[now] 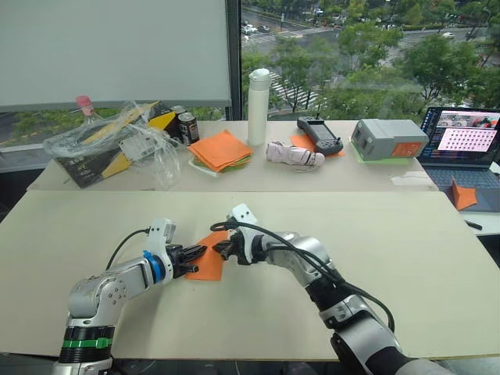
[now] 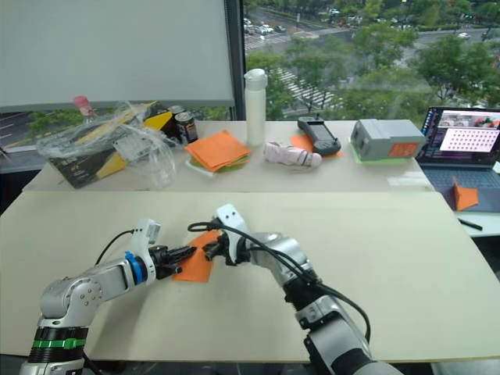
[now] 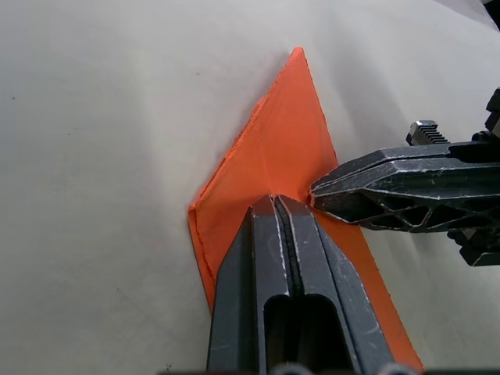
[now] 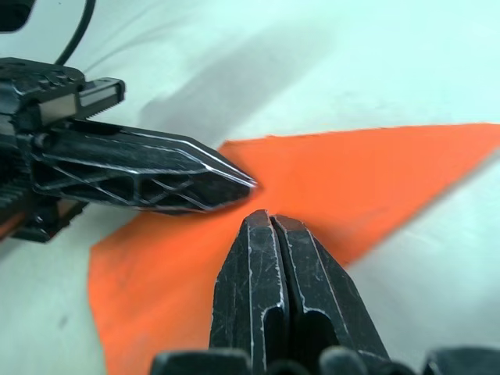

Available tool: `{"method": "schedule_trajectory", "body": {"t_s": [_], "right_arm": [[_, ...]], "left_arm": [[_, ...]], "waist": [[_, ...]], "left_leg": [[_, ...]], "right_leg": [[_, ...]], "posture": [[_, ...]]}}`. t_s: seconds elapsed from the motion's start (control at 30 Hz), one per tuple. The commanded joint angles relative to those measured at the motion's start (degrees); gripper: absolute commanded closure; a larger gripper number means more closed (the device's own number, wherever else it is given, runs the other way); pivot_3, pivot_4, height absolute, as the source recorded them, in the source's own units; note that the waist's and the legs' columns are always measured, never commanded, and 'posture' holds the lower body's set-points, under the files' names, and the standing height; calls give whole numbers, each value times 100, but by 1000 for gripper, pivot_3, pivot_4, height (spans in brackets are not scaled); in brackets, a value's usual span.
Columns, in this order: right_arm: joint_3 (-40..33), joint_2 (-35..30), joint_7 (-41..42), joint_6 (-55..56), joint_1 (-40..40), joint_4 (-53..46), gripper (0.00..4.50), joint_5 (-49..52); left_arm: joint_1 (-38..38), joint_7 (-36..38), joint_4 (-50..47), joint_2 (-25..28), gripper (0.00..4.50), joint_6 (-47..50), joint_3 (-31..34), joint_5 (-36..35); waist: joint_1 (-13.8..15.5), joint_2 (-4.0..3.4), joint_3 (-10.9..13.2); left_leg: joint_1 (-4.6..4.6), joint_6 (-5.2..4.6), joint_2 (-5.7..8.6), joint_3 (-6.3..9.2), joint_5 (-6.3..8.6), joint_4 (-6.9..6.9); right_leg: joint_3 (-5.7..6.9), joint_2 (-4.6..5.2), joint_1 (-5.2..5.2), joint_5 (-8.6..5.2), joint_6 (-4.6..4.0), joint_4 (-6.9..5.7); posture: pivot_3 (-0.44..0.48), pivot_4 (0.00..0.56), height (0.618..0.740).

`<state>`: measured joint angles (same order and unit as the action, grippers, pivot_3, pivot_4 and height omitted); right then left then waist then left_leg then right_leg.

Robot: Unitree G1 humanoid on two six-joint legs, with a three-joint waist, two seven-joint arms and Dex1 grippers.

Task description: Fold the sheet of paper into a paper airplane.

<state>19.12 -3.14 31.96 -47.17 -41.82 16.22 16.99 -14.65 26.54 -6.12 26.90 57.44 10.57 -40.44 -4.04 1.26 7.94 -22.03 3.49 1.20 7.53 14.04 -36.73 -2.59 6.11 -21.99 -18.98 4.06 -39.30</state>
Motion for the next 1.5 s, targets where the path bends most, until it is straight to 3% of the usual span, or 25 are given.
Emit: {"method": "schedule_trajectory", "body": {"t_s": [0.03, 0.5, 0.9, 1.23, 1.5], "right_arm": [[-102, -66, -13, -121, 91, -90, 4467, -81], [-499, 50, -277, 312, -161, 557, 4467, -260], [-733, 177, -208, 423, -281, 665, 4467, -266], [-1353, 449, -143, 602, -446, 530, 4467, 56], [-1009, 462, 38, 703, -404, 681, 4467, -232]], "left_arm": [[90, -26, 25, 27, 4500, 111, -70, 99], [19, -36, 14, 14, 4500, 153, -96, 83], [16, -14, 33, 19, 4500, 139, -123, 103], [60, -24, 4, 17, 4500, 144, -102, 96], [45, -48, -7, -8, 4500, 147, -95, 92]], "waist": [[2, 0, 0], [17, 0, 0], [11, 0, 0], [10, 0, 0], [9, -1, 0]], "left_leg": [[0, 0, 0, 0, 0, 0], [0, 1, 1, 0, -1, 0], [-1, 1, 0, -1, -1, 0], [-6, 2, 0, 0, -1, 0], [-6, 2, 0, 0, -1, 0]], "right_leg": [[0, 0, 0, 0, 0, 0], [0, 0, 1, 0, 0, -1], [0, 0, 0, 0, 0, 0], [0, 0, -3, 0, 0, 0], [0, 0, -4, 0, 0, 0]], "posture": [[0, 150, 740], [0, 150, 740], [0, 150, 740], [0, 150, 740], [0, 150, 740]]}}
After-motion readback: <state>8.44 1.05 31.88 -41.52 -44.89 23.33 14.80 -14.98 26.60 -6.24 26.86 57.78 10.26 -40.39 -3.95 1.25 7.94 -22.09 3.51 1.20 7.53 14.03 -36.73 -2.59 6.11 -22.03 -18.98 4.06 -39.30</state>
